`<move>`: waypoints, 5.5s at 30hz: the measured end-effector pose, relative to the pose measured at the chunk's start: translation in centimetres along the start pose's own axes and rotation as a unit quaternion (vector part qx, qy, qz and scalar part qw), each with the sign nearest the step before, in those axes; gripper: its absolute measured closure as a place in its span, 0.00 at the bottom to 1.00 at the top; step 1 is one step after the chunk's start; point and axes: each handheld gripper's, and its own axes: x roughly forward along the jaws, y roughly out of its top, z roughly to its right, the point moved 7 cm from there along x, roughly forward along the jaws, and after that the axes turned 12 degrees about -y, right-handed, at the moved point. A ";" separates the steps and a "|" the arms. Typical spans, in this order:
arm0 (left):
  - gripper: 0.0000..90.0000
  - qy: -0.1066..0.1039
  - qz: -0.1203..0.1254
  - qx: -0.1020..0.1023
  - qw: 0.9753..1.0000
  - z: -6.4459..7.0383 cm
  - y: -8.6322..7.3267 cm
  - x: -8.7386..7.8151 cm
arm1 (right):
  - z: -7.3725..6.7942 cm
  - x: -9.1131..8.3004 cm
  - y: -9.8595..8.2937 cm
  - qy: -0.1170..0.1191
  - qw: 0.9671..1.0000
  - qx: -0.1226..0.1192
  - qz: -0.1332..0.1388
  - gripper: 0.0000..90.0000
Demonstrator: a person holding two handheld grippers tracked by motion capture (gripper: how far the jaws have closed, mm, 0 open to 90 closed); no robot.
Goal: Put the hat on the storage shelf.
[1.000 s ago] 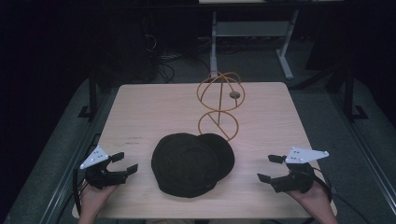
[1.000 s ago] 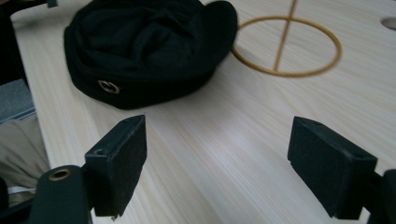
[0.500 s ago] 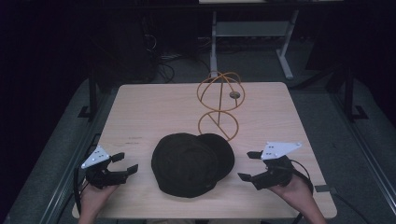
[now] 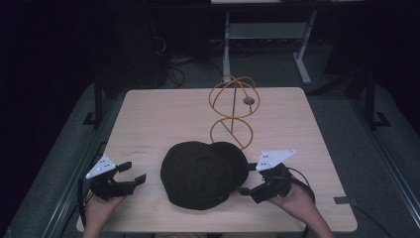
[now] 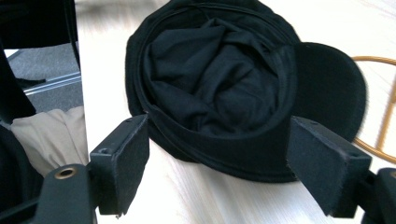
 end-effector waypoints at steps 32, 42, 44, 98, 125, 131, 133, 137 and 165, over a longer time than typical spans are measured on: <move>0.22 -0.002 0.000 -0.001 1.000 0.0 0.0 0.0 | -4.1 4.5 1.7 0.055 0.996 -0.065 -0.036 0.37; 0.22 -0.003 0.002 0.000 1.000 0.1 0.1 0.0 | -6.0 6.4 1.9 0.074 0.993 -0.079 -0.053 0.45; 0.22 -0.002 0.003 0.000 1.000 0.1 0.1 0.0 | -6.3 6.7 2.0 0.078 0.992 -0.085 -0.054 0.48; 0.22 -0.007 -0.003 0.002 1.000 0.3 0.1 0.3 | -9.1 10.4 2.1 0.055 0.983 -0.132 -0.115 0.87; 0.21 -0.055 0.009 0.031 0.998 3.5 1.5 1.7 | -6.4 4.6 7.3 0.079 0.994 -0.070 -0.025 0.87; 0.20 -0.078 0.013 0.047 0.996 4.9 2.1 2.4 | -5.8 3.6 8.5 0.077 0.995 -0.067 -0.009 0.87; 0.20 -0.086 0.014 0.052 0.995 5.4 2.4 2.7 | -5.7 3.1 9.0 0.080 0.995 -0.062 -0.002 0.87; 0.20 -0.093 0.025 0.061 0.993 6.2 3.0 3.3 | -5.6 2.5 9.7 0.087 0.994 -0.058 0.010 0.87; 0.86 -0.177 0.097 0.093 0.975 8.3 6.9 5.5 | -5.9 0.6 12.0 0.127 0.989 -0.055 0.044 0.87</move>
